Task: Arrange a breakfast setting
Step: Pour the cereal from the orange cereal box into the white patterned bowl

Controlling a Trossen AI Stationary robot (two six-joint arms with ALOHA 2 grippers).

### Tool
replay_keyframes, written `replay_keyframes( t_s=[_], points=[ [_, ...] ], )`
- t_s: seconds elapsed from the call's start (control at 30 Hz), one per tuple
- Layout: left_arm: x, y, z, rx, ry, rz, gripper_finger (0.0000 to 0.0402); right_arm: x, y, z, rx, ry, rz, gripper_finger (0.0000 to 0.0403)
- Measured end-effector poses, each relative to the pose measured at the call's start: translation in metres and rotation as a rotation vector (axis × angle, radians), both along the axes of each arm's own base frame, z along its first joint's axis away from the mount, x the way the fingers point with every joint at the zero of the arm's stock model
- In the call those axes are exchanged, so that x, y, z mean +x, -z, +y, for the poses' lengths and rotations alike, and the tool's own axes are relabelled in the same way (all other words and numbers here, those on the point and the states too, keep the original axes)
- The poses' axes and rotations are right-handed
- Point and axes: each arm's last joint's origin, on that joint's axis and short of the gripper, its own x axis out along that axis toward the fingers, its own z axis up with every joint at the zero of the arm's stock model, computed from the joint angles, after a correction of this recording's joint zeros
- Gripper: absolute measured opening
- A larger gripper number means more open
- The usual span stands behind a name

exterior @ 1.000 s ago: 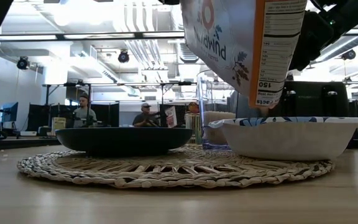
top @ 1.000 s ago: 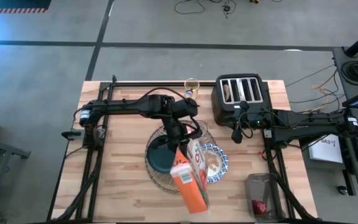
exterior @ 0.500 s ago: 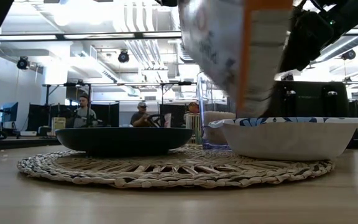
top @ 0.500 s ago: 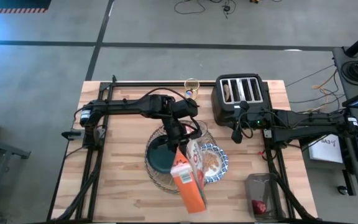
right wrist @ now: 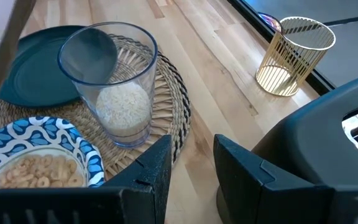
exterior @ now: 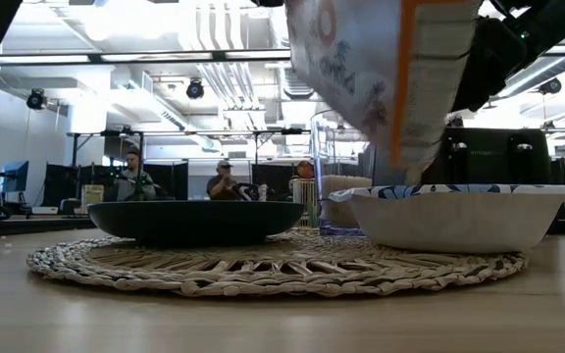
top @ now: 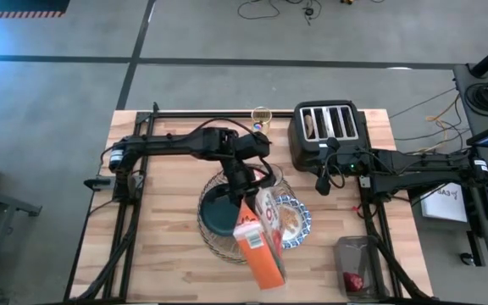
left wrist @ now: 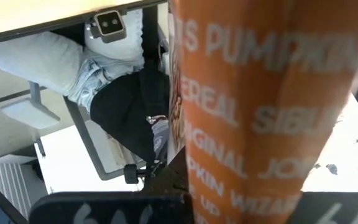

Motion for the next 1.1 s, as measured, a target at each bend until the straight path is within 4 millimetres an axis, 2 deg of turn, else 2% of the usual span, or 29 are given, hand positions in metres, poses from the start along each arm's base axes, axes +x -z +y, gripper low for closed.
replay_keyframes(
  t_s=[0.13,0.77,1.1],
  points=[
    [0.000,-0.005,0.003,0.027,-0.026,-0.007,0.0000,0.000,0.000,0.000,0.000,0.000,-0.001,0.0112],
    [0.001,-0.003,0.002,0.026,-0.021,-0.007,0.0000,0.000,0.000,0.000,0.000,0.000,0.000,0.0112],
    [-0.006,-0.002,-0.017,0.089,0.092,-0.047,0.0000,0.000,0.000,0.000,0.000,0.000,0.000,0.0112]
  ],
)
